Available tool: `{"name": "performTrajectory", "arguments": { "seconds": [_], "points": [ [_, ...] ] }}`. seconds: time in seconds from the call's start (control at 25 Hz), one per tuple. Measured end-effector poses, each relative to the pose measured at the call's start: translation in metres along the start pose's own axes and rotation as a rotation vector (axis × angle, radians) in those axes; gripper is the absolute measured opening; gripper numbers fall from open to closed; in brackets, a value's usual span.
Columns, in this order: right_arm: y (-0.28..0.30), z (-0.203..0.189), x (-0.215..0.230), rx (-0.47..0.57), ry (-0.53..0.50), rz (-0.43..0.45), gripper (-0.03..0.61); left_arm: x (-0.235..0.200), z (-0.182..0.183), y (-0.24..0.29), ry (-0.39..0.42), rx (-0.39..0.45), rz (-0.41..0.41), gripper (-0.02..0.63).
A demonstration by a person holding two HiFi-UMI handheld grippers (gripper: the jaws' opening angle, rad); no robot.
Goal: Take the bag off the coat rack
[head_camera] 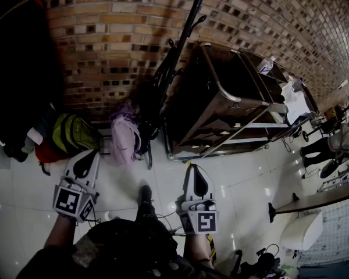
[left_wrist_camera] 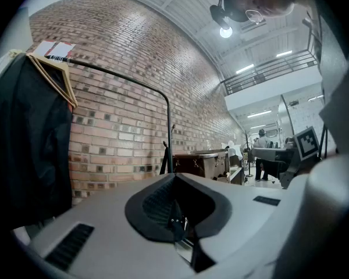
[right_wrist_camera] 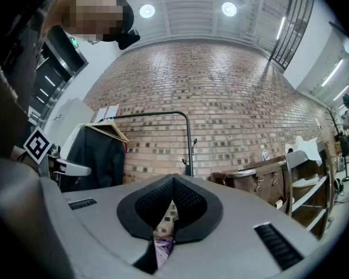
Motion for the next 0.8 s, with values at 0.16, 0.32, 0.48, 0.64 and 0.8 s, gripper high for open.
{"name": "performTrajectory", "arguments": {
  "seconds": [0.16,0.32,0.48,0.64,0.8],
  "points": [
    [0.041,0.000,0.039,0.015,-0.010,0.027,0.006,0.005,-0.006,0.055,-0.015,-0.010,-0.016,0.035],
    [0.085,0.002,0.081,0.025,-0.006,0.037,0.006,0.008,-0.001,0.114,-0.021,-0.006,-0.019,0.035],
    [0.119,-0.004,0.117,0.009,-0.007,0.064,0.006,0.011,0.003,0.168,-0.015,-0.009,0.001,0.037],
    [0.149,-0.007,0.151,-0.008,0.013,0.076,0.006,0.015,0.006,0.218,0.003,-0.028,0.009,0.038],
    [0.174,-0.012,0.171,-0.003,0.029,0.125,0.006,0.024,0.011,0.267,0.066,-0.020,-0.003,0.110]
  ]
}}
Point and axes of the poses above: the fingertips, and each gripper's own axes: y forward along the fingers, x to its right, z out of its top, the point moved 6 cm from there along -y, backward along the fingers, and after that the axes turned 6 degrees about y, right-handed, at the moved point
